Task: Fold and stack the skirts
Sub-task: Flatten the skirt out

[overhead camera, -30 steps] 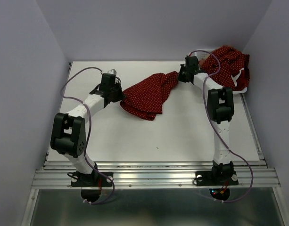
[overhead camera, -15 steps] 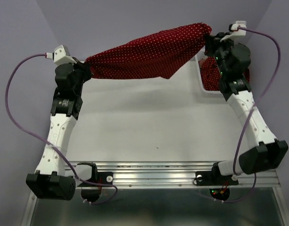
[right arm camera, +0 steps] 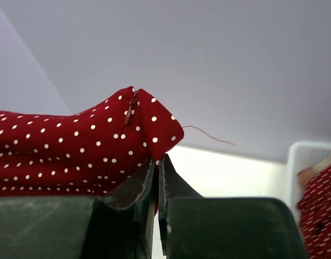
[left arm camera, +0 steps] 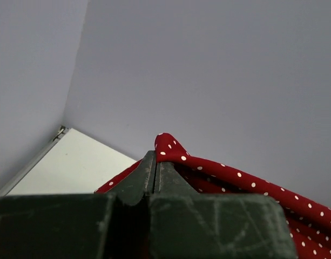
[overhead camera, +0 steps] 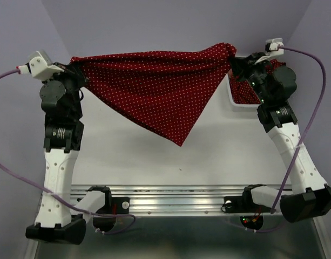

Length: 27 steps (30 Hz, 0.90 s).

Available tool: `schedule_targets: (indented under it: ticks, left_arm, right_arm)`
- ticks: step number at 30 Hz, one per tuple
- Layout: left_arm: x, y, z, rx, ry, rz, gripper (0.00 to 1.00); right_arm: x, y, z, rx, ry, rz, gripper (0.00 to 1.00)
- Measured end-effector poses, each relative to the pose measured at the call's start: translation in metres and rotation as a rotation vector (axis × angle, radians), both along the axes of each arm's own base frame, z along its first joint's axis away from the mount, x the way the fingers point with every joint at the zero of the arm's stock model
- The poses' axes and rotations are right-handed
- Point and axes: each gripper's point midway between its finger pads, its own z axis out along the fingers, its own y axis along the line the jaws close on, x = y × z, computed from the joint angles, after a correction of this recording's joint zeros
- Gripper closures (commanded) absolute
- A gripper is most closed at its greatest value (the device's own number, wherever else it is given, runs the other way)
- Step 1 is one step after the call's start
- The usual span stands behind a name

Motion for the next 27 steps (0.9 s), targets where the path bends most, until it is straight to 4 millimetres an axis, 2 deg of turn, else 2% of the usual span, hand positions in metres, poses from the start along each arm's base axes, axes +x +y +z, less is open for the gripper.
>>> schedule_targets:
  ticks: [1,3,4,5,7,8,9,10,11,12,13,15,17,21,22,25,27]
  left_arm:
    - [0.011,0.002,-0.004,0.000,0.024,0.011,1.00]
    - [0.043,0.007,-0.025,0.006,0.101,0.036,1.00]
    - [0.059,0.011,-0.040,0.009,0.145,0.048,0.96]
    - [0.073,0.014,-0.056,0.013,0.190,0.057,0.71]
    - [0.106,0.025,-0.101,0.029,0.309,0.077,0.43]
    - [0.131,0.032,-0.145,0.039,0.413,0.079,0.17]
    - [0.141,0.036,-0.168,0.039,0.465,0.081,0.10]
    - [0.154,0.041,-0.201,0.042,0.546,0.077,0.04]
    - [0.162,0.045,-0.232,0.042,0.619,0.066,0.01]
    - [0.167,0.047,-0.262,0.031,0.694,0.055,0.01]
    - [0.170,0.049,-0.289,0.026,0.762,0.045,0.01]
    - [0.167,0.051,-0.322,0.010,0.853,0.026,0.01]
    - [0.161,0.047,-0.327,-0.001,0.884,0.004,0.01]
    - [0.153,0.036,-0.291,-0.029,0.783,-0.034,0.01]
    - [0.143,0.030,-0.278,-0.046,0.747,-0.047,0.01]
    - [0.114,0.016,-0.258,-0.084,0.680,-0.079,0.01]
    - [0.087,0.000,-0.262,-0.127,0.666,-0.105,0.01]
  right_arm:
    - [0.006,0.006,-0.012,0.011,0.046,0.026,0.93]
    - [0.021,0.017,-0.042,0.045,0.140,0.072,0.94]
    - [0.030,0.023,-0.069,0.073,0.210,0.096,0.93]
    - [0.039,0.030,-0.108,0.100,0.314,0.119,0.89]
    - [0.048,0.041,-0.178,0.139,0.500,0.139,0.70]
    - [0.051,0.047,-0.217,0.154,0.604,0.139,0.64]
    - [0.049,0.053,-0.263,0.154,0.725,0.130,0.57]
    - [0.042,0.056,-0.301,0.152,0.836,0.120,0.30]
    - [0.034,0.057,-0.334,0.149,0.937,0.101,0.19]
    - [0.024,0.057,-0.361,0.131,1.025,0.086,0.00]
    - [0.016,0.058,-0.377,0.118,1.087,0.075,0.00]
    - [0.010,0.058,-0.387,0.093,1.125,0.062,0.00]
    - [0.011,0.059,-0.379,0.058,1.105,0.066,0.00]
    - [0.027,0.062,-0.347,0.012,0.998,0.084,0.00]
    - [0.033,0.062,-0.337,-0.004,0.966,0.086,0.00]
    - [0.045,0.061,-0.325,-0.045,0.918,0.089,0.00]
    - [0.055,0.062,-0.323,-0.069,0.902,0.085,0.00]
